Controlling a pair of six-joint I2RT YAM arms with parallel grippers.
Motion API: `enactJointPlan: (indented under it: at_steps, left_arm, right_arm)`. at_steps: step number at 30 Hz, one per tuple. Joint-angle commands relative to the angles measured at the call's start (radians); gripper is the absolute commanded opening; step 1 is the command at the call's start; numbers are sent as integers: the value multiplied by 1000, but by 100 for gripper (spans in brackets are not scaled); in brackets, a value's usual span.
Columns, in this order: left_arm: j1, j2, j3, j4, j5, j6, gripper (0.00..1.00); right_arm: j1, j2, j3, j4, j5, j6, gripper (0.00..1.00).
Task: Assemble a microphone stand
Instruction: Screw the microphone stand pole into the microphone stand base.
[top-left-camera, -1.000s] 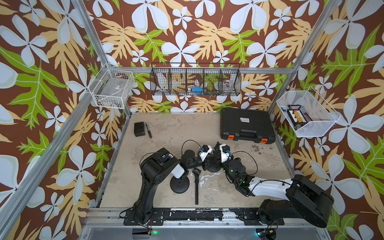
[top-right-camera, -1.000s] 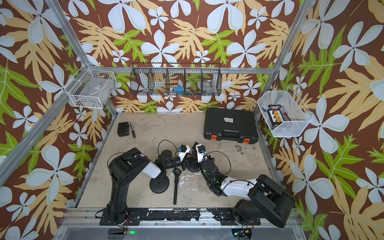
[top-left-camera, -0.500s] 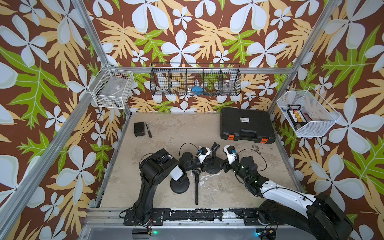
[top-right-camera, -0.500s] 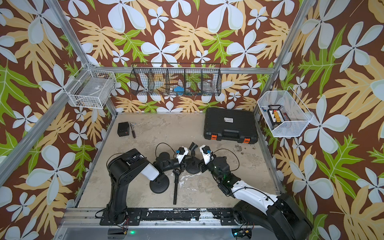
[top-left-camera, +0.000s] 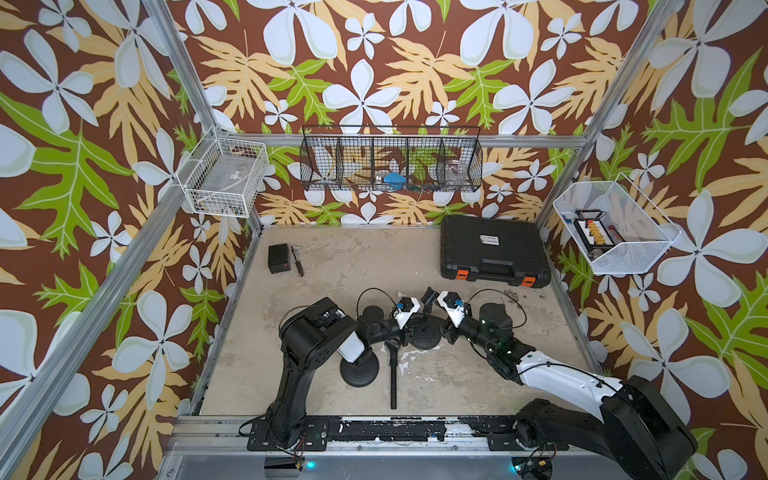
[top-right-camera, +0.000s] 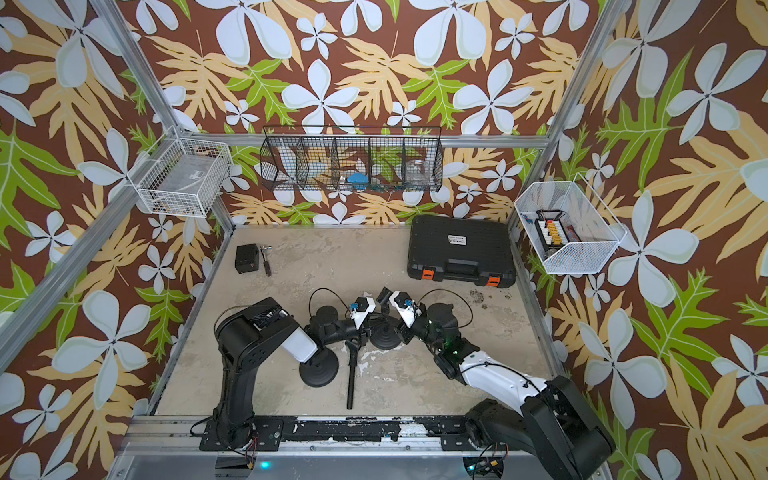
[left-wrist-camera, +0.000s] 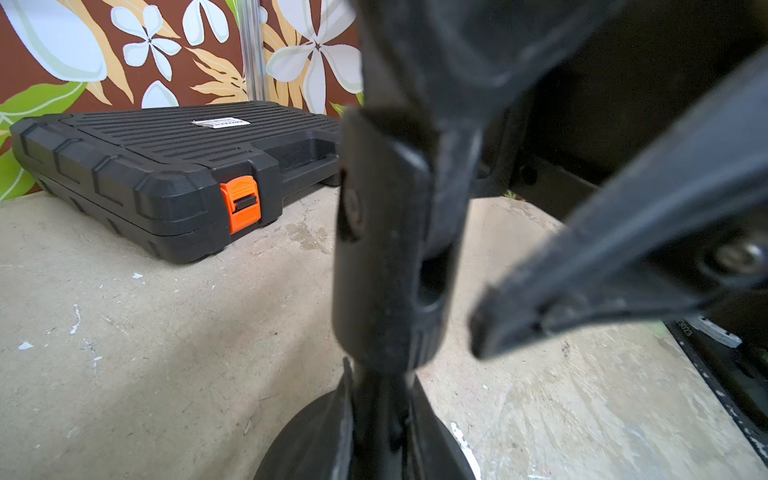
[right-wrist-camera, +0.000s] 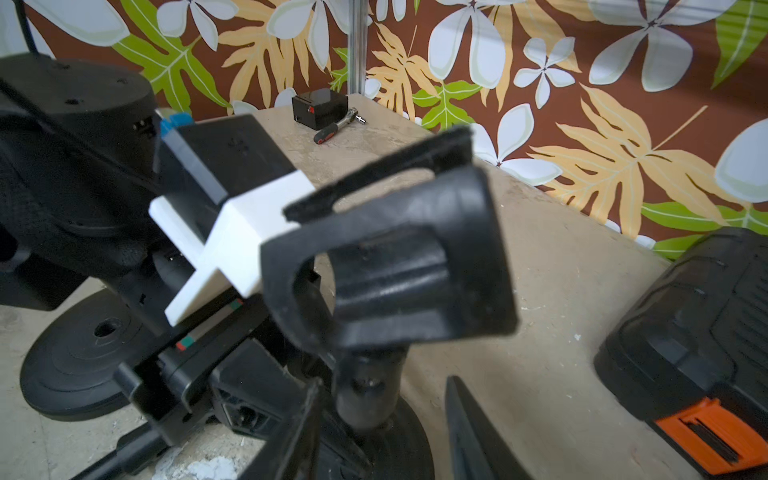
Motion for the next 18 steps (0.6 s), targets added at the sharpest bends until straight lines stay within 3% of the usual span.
enactJointPlan:
  at_steps: [1,8,14,18]
  left_arm:
    - [0,6,-6,-83,20,-28,14]
    - [0,6,-3,-86,23,-28,14]
    - [0,10,1,-86,23,-32,14]
    - [0,10,5,-85,23,-41,19]
  right_arm:
    - [-3,29,30,27,-58,-46,45]
    - [-6,98,92,21,-104,-63,45]
    - [-6,105,75,39,-94,-42,13]
    - [-6,117,52,60,-63,11,0]
